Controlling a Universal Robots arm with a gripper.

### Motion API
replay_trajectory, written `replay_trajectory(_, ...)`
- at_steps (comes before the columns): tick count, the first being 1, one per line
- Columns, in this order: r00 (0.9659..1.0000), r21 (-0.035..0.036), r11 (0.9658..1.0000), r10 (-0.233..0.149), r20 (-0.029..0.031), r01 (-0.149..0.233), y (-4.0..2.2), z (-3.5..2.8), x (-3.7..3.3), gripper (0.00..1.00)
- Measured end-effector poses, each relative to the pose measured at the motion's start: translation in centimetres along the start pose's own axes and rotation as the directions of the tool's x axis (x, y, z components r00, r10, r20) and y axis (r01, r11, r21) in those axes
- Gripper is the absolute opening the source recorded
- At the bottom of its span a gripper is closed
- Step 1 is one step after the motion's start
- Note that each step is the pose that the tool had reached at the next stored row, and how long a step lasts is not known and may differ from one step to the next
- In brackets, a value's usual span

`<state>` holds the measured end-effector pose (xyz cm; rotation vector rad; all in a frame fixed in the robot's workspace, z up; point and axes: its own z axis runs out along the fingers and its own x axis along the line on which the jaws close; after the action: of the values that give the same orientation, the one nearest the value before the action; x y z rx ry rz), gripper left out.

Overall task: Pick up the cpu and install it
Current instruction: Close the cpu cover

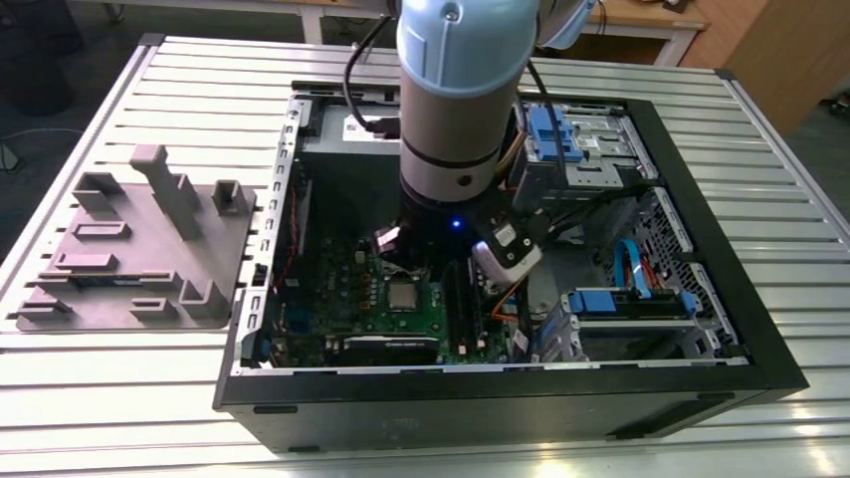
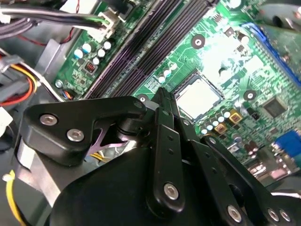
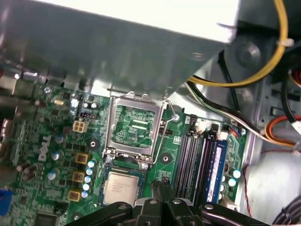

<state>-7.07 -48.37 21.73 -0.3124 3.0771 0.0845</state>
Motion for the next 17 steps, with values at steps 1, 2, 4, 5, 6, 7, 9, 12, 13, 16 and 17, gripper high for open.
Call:
replay_trajectory(1, 0.9999, -0.0006, 0.9999, -0.017, 0.0006, 0.017, 0.00, 0.04, 0.00, 0.10)
replay_trajectory(2, 0.9996, -0.0010, 0.9996, -0.028, 0.0004, 0.028, 0.00, 0.05, 0.00, 0.10)
replay_trajectory(4, 0.9995, -0.0011, 0.9995, -0.031, 0.0002, 0.031, 0.00, 0.05, 0.01, 0.10)
replay_trajectory(5, 0.9995, -0.0013, 0.9995, -0.031, 0.0004, 0.031, 0.00, 0.06, 0.00, 0.10)
replay_trajectory(6, 0.9995, -0.0015, 0.9995, -0.031, 0.0005, 0.031, 0.04, 0.07, -0.03, 0.10)
replay_trajectory(7, 0.9995, -0.0015, 0.9995, -0.031, 0.0005, 0.031, 0.08, 0.09, -0.08, 0.10)
replay_trajectory(9, 0.9995, -0.0014, 0.9995, -0.031, 0.0004, 0.031, 0.24, 0.13, -0.18, 0.10)
replay_trajectory(12, 0.9995, -0.0018, 0.9995, -0.031, 0.0005, 0.031, 0.63, 0.23, -0.29, 0.10)
replay_trajectory(13, 0.9995, -0.0021, 0.9995, -0.031, 0.0006, 0.031, 0.78, 0.25, -0.32, 0.10)
replay_trajectory(16, 0.9995, -0.0031, 0.9995, -0.031, 0.0016, 0.031, 1.25, 0.31, -0.41, 0.10)
replay_trajectory(17, 0.9995, -0.0033, 0.9995, -0.031, 0.0020, 0.031, 1.39, 0.33, -0.44, 0.10)
